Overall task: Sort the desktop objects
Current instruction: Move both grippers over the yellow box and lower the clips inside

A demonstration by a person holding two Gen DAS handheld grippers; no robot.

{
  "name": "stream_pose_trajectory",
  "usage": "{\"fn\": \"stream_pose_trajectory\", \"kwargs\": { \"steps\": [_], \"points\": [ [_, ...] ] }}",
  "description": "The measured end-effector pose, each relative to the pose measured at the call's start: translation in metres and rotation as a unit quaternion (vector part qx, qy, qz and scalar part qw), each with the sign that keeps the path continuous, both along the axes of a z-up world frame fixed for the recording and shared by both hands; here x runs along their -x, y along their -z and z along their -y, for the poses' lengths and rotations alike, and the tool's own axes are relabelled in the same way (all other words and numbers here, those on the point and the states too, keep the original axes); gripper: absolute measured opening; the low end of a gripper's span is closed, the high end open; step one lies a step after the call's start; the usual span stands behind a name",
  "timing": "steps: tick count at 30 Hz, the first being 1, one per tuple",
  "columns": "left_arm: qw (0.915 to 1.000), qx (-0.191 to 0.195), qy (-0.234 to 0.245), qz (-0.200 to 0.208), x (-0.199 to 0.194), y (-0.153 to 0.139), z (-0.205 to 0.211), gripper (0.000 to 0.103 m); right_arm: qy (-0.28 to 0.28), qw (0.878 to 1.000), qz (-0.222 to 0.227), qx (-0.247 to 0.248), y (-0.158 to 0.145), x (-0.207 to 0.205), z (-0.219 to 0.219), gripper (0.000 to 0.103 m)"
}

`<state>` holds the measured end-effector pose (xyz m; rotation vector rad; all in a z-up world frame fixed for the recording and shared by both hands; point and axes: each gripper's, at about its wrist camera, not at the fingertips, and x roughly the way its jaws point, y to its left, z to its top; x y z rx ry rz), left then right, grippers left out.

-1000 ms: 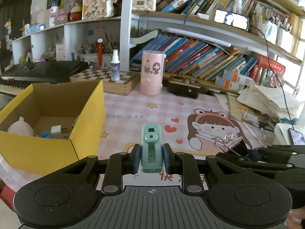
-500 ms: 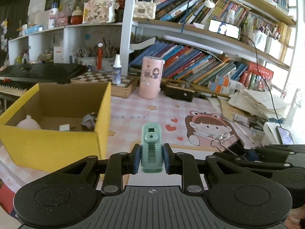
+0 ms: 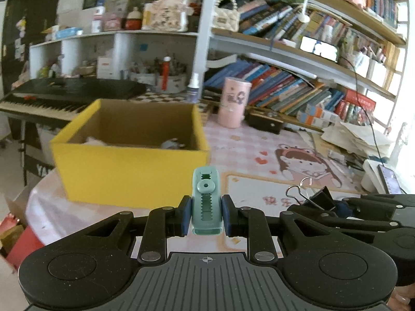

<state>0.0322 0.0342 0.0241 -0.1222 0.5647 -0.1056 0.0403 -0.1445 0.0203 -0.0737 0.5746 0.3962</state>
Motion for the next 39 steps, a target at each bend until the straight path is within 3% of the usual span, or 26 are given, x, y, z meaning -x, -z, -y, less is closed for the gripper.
{"fn": "stream_pose_trajectory", "kwargs": {
  "steps": [20, 39],
  "points": [
    [0.9994, 0.010, -0.029, 0.014, 0.054, -0.001, -0.079, 0.023, -0.028, 1.000, 0.010, 0.002, -0.003, 0.050, -0.083, 0.022],
    [0.9973, 0.015, -0.057, 0.045, 0.044, -0.013, -0.112, 0.023, -0.048, 0.998, 0.033, 0.011, -0.019, 0.034, -0.120, 0.022]
  ]
}}
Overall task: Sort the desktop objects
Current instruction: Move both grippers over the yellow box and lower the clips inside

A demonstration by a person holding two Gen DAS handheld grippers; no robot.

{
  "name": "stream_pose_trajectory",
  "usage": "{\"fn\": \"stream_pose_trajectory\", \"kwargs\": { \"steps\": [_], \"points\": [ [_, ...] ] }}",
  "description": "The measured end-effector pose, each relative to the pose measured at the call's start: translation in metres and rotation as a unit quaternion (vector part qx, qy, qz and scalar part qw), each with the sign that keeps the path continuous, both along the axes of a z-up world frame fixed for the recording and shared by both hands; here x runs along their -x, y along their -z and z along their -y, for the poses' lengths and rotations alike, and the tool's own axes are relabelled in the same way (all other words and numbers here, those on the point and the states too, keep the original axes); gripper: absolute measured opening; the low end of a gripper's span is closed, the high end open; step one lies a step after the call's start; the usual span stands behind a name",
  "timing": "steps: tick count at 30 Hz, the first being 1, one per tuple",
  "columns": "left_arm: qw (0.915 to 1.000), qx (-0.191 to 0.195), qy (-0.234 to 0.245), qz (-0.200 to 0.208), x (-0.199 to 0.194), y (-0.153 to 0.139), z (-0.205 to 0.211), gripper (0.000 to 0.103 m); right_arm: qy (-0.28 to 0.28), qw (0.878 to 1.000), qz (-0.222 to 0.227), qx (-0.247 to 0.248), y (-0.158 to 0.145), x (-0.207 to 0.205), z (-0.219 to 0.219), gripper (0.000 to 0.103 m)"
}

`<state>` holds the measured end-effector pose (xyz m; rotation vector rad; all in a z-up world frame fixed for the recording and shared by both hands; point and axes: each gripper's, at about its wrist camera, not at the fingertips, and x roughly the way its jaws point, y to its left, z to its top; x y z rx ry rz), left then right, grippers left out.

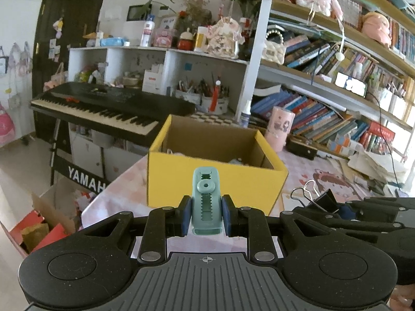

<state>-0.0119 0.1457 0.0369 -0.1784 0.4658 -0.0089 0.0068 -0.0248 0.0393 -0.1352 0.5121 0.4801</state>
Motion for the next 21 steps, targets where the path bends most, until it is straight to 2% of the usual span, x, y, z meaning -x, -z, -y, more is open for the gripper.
{"fn": "stream_pose_trajectory", "kwargs": {
  "steps": [11, 21],
  "points": [
    [0.9995, -0.006, -0.012, 0.028, -0.047, -0.014, 0.009, 0.023, -0.008, 1.000, 0.019, -0.021, -0.019, -0.053, 0.004, 0.022],
    [0.9995, -0.021, -0.020, 0.014, -0.109, -0.013, 0.025, 0.023, -0.036, 0.999, 0.023, -0.016, -0.016, -0.120, 0.008, 0.022]
  ]
}}
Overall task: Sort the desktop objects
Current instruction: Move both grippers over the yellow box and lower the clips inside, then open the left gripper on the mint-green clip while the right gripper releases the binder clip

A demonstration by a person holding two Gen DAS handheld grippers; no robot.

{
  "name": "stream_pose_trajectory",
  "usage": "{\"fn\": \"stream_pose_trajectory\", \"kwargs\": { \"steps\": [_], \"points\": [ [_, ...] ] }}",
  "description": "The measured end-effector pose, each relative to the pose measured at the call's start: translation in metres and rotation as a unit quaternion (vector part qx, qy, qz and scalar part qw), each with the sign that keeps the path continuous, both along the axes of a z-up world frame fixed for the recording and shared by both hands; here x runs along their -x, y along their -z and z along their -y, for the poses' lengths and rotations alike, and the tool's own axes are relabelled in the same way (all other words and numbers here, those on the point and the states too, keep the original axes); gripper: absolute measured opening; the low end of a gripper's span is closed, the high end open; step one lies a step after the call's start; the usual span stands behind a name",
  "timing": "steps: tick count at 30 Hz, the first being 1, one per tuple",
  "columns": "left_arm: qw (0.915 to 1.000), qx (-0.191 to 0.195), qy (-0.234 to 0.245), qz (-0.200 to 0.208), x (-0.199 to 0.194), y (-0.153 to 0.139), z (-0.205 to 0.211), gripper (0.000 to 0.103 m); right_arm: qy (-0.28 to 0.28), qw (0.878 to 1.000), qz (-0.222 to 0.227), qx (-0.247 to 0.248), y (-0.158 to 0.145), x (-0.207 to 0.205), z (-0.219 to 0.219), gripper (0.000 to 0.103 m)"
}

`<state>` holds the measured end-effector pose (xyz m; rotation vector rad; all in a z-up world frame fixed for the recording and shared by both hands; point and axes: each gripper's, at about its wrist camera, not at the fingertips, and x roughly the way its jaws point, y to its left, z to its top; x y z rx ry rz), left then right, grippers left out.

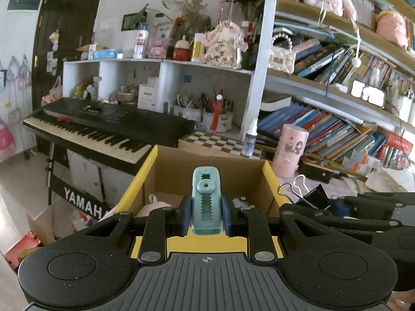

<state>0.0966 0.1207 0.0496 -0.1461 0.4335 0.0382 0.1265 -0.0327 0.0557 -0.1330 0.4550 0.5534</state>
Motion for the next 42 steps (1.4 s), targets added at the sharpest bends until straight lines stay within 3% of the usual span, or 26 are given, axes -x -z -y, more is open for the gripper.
{"fn": "stream_pose_trajectory", "kwargs": {
  "steps": [14, 22, 32, 42],
  "points": [
    [0.9975, -0.012, -0.004, -0.070, -0.072, 0.022, 0.019, 0.023, -0.043, 0.996, -0.052, 0.062, 0.030, -0.086, 0.007, 0.022],
    [0.9941, -0.014, -0.004, -0.107, -0.098, 0.037, 0.027, 0.023, -0.095, 0.989, -0.057, 0.102, 0.040, -0.109, 0.000, 0.022],
    [0.9877, -0.002, -0.015, -0.156, -0.121, 0.051, 0.023, 0.023, -0.171, 0.971, -0.044, 0.160, 0.048, -0.127, -0.014, 0.022],
    [0.9808, 0.014, -0.017, -0.194, -0.132, 0.062, 0.020, 0.023, -0.232, 0.951, -0.073, 0.193, 0.054, -0.141, -0.026, 0.022]
  ]
}}
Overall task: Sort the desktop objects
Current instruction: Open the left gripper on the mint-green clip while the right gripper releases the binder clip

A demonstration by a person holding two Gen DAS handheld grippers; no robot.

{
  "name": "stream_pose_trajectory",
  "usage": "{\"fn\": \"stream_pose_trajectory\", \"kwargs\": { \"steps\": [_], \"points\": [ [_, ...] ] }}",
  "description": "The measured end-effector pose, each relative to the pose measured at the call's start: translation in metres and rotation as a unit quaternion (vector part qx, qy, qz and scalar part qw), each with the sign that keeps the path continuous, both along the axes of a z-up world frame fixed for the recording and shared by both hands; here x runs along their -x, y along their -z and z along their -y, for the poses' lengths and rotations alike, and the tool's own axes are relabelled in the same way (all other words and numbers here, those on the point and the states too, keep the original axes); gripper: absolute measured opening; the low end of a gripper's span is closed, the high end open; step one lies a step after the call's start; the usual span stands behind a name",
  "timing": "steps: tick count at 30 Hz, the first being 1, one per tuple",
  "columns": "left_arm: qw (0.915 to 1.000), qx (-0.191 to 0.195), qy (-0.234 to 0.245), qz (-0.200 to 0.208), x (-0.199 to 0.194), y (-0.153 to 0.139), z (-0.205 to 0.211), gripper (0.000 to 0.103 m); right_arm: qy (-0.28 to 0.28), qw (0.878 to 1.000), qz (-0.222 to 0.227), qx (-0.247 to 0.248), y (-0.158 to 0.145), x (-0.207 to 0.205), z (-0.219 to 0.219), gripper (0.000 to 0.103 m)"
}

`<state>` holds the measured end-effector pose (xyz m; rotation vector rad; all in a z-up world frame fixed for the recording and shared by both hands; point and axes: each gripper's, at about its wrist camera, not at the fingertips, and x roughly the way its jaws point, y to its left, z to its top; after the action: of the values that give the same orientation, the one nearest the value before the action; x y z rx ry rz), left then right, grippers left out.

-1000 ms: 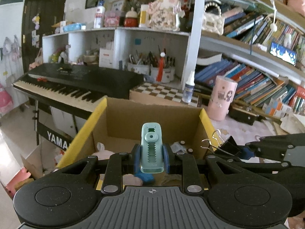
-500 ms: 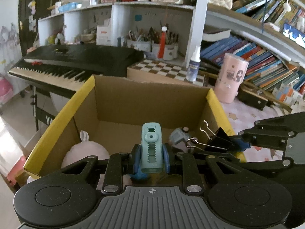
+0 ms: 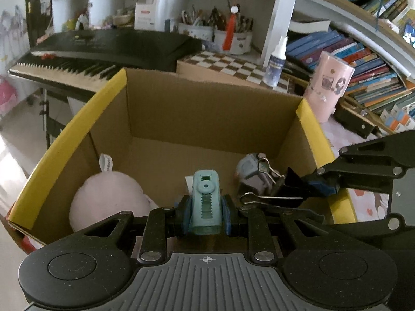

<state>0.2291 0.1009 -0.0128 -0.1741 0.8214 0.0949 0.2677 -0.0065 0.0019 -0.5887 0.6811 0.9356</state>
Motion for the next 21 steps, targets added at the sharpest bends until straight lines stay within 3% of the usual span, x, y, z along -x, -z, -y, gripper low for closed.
{"fn": "stream_pose_trajectory", "kwargs": {
  "steps": [11, 19, 21],
  "points": [
    [0.9999, 0.009, 0.004, -0.012, -0.005, 0.002, -0.001, 0.023, -0.019, 0.999, 0.020, 0.039, 0.006, -0.006, -0.008, 0.022],
    [0.9998, 0.002, -0.001, 0.021, 0.007, -0.008, 0.006, 0.026, -0.007, 0.999, 0.045, 0.022, 0.002, 0.002, 0.000, 0.026],
    [0.9995, -0.004, 0.001, 0.031, 0.011, -0.013, 0.008, 0.032, 0.001, 0.999, 0.053, 0.011, -0.001, 0.006, 0.005, 0.028]
  ]
}}
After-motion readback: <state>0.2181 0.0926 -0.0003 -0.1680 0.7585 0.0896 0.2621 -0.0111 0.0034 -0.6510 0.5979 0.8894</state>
